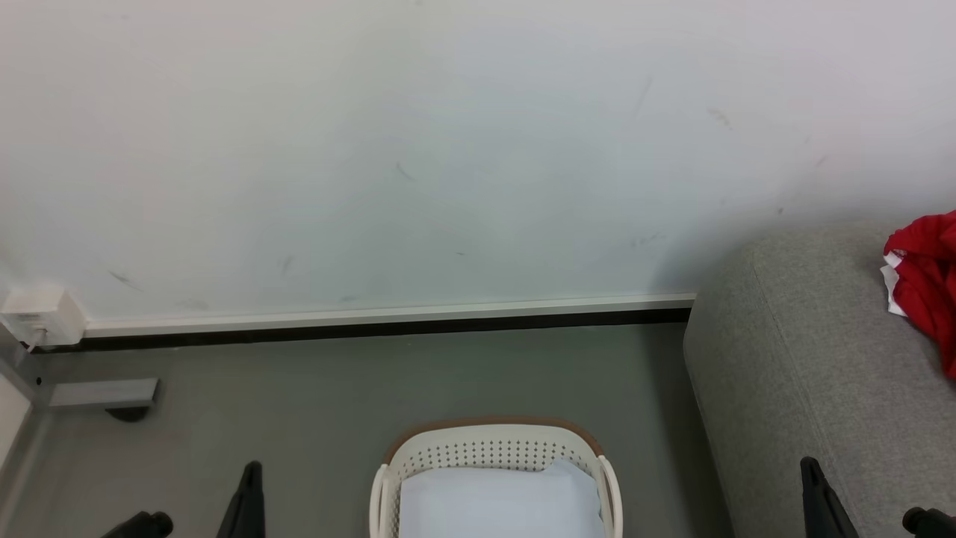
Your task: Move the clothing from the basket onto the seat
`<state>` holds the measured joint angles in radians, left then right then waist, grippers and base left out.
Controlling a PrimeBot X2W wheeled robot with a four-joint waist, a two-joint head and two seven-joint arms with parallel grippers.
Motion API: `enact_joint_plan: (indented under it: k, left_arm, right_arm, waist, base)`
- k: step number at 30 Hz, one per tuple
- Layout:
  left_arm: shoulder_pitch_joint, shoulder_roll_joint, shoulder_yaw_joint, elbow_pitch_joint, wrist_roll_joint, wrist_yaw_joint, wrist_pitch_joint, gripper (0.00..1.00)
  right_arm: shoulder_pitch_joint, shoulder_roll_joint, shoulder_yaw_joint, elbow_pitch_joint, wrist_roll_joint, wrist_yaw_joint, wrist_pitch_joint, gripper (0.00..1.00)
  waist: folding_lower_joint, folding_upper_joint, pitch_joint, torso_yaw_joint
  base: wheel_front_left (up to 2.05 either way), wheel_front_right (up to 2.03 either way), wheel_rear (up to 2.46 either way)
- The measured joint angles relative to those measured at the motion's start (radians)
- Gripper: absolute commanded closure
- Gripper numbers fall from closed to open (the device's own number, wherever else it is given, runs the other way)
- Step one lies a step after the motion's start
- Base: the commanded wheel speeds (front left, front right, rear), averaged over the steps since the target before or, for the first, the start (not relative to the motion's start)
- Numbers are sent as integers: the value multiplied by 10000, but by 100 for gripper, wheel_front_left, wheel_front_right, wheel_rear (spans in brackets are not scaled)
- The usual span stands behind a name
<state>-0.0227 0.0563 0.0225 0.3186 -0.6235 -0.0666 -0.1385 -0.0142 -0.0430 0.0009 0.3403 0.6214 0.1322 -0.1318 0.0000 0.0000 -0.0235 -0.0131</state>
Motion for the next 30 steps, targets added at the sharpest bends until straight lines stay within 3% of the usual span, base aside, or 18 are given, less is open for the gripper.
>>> enact_joint_plan:
  k: [30]
  left_arm:
    - [-305,-38,360,-556,-3990,12,1030,100]
  right_arm:
    - [-446,-12,-437,-316,3946,0,972,100]
  waist:
    - [0,0,66,38]
  base:
    - [0,0,0]
